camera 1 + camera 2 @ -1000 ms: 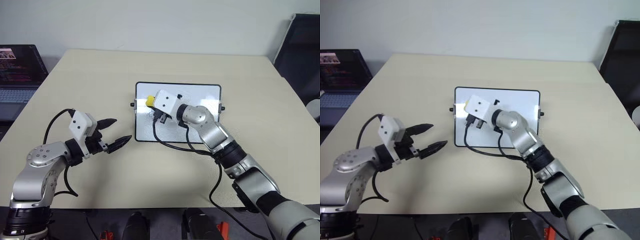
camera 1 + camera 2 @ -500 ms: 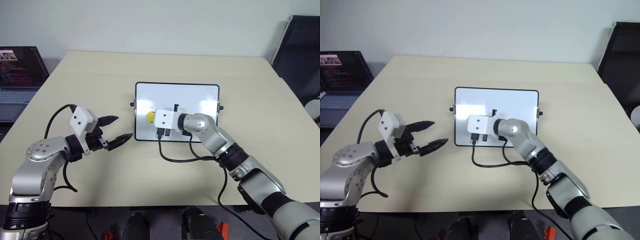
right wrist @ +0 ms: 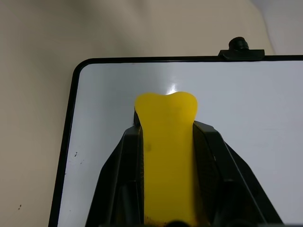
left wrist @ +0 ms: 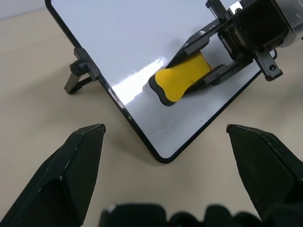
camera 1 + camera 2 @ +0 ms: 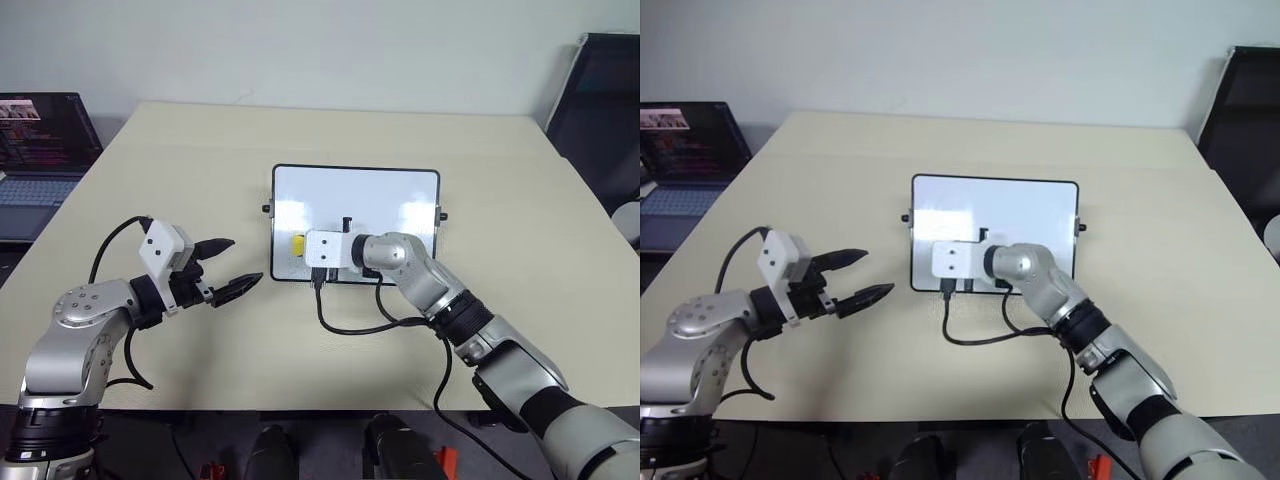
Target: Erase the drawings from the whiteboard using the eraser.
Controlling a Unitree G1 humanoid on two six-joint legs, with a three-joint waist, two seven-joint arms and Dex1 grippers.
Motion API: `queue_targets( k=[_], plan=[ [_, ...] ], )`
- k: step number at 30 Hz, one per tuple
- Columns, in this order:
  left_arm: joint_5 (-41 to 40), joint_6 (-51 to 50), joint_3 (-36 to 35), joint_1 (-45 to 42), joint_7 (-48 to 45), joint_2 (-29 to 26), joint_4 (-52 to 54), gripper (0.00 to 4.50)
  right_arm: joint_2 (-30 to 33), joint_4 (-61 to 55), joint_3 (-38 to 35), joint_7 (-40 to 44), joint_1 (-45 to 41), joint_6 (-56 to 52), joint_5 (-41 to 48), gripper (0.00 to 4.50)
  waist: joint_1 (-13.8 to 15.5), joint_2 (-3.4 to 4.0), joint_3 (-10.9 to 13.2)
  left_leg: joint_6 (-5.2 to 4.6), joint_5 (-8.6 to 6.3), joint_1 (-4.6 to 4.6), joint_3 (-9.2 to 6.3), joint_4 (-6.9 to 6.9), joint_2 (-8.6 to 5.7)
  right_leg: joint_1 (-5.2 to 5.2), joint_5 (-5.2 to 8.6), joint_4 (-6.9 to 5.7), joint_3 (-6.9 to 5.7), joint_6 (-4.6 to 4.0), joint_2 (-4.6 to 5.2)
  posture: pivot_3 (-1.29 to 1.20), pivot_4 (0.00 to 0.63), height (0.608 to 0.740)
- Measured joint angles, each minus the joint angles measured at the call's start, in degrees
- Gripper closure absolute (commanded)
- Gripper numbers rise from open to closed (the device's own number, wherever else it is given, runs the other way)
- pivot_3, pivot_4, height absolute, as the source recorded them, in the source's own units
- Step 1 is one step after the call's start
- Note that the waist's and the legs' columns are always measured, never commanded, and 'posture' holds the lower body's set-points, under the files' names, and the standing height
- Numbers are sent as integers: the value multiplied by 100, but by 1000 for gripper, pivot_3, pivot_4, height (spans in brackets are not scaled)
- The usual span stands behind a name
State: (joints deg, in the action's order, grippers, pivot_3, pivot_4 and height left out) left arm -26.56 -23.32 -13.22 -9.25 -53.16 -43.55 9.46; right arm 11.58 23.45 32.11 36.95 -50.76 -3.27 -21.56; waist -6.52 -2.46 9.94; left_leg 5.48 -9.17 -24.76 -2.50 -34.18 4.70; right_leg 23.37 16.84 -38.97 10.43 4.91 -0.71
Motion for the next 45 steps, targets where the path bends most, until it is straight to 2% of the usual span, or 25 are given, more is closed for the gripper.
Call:
queue_targets(
  k=[5,8,13,20,24,30,35,40,45],
  plan=[
    [7,8,1,37,-17,0,-1,0,234,109,-290,-479,-146,-9,-16,3398,46,3,2,26,20,1,-20,-10,-7,-3,-3,0,-11,-1,3,0,150,740],
    [19,21,2,37,-28,0,-18,0,566,33,-401,-439,-158,-9,-18,3398,61,1,1,26,20,7,-22,-17,-9,-4,-3,3,-13,-2,6,0,150,740],
    [29,30,42,22,-60,1,-35,0,752,-215,-390,-352,-27,18,-100,3398,61,1,0,25,20,10,-25,-16,-8,-7,-3,1,-15,-3,5,0,150,740],
    [35,37,69,-16,-128,10,-59,0,732,-724,-547,-337,342,-185,-137,3399,68,0,0,26,20,9,-24,-12,-7,-13,-2,4,-16,-2,5,0,150,740],
    [33,41,278,-205,-163,80,-59,0,511,-1638,-1260,-313,1093,-1196,509,3399,125,6,4,26,21,-11,-26,-7,-7,-9,-2,2,-17,-2,4,0,150,740],
    [18,30,892,-1065,-299,375,28,0,60,-4272,-3146,-805,2276,-3210,1527,3399,199,8,10,28,19,-17,-34,23,-7,-5,9,7,-31,12,3,0,150,740],
    [64,23,1435,-1824,-574,618,-130,0,-25,-6254,-4290,-1225,3370,-4932,1871,3399,189,12,12,40,10,-18,-43,33,-7,-5,23,4,-41,21,2,0,150,740],
    [375,371,2147,-2486,-1000,1175,-863,0,328,-6547,-4656,-1505,4103,-5652,1835,3399,154,14,13,39,11,-15,-42,25,-9,-7,39,4,-37,-10,2,0,150,740],
    [550,731,2484,-3035,-1380,1579,-1282,0,339,-6080,-4726,-1744,4068,-5749,1933,3399,128,15,13,38,11,-11,-39,21,-11,-9,34,2,-29,-7,1,0,150,740]
  ],
)
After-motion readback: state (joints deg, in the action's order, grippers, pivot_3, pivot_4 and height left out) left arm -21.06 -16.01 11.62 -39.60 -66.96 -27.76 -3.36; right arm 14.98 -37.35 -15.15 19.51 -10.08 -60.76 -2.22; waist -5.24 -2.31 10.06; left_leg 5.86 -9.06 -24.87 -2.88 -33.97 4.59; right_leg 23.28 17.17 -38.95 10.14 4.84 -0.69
